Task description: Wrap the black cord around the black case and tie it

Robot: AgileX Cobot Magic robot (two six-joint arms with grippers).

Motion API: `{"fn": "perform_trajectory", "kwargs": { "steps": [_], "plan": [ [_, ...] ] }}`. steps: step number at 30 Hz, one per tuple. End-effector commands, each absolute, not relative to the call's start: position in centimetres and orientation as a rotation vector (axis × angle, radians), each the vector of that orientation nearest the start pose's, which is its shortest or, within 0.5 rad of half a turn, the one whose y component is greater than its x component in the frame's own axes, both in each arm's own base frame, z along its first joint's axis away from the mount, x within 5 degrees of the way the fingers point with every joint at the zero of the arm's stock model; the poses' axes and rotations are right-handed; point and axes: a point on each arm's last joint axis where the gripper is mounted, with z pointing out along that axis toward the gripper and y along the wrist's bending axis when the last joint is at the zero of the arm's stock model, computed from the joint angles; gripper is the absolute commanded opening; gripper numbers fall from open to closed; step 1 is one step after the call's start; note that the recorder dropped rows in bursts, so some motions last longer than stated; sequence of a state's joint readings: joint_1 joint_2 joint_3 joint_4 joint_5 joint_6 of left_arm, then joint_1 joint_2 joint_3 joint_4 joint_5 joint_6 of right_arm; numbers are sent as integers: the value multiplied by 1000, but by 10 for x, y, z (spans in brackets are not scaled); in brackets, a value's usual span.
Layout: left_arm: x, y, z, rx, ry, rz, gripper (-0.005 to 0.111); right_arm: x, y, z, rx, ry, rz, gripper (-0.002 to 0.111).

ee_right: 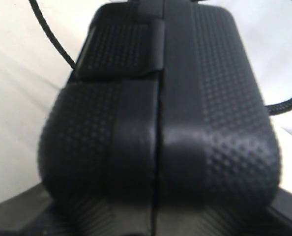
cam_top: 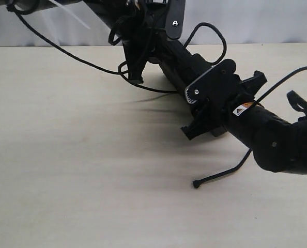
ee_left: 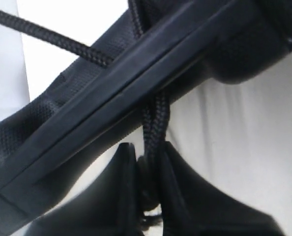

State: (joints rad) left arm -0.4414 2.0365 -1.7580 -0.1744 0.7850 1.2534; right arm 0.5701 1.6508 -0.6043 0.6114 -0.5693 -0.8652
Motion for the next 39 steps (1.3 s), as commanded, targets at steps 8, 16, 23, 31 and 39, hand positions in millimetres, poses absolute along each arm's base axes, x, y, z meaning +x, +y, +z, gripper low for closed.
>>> {"fn": "perform_trajectory", "kwargs": {
  "steps": [8, 16, 23, 31, 39],
  "plan": [
    [413, -210, 259, 1655, 1894, 30, 0, 252, 138, 172, -520, 2100, 76, 81],
    [413, -210, 259, 1630, 1915, 19, 0, 239, 137, 200, -475, 2090, 202, 88],
    [413, -210, 259, 1630, 1915, 19, 0, 218, 129, 249, -385, 1975, 334, 88],
    [412, -210, 258, 1615, 1942, 5, 0, 235, 92, 321, -197, 1914, 413, 84],
    [412, -210, 258, 1618, 1945, 3, 0, 325, 38, 312, -213, 2329, 423, 78]
  ]
}}
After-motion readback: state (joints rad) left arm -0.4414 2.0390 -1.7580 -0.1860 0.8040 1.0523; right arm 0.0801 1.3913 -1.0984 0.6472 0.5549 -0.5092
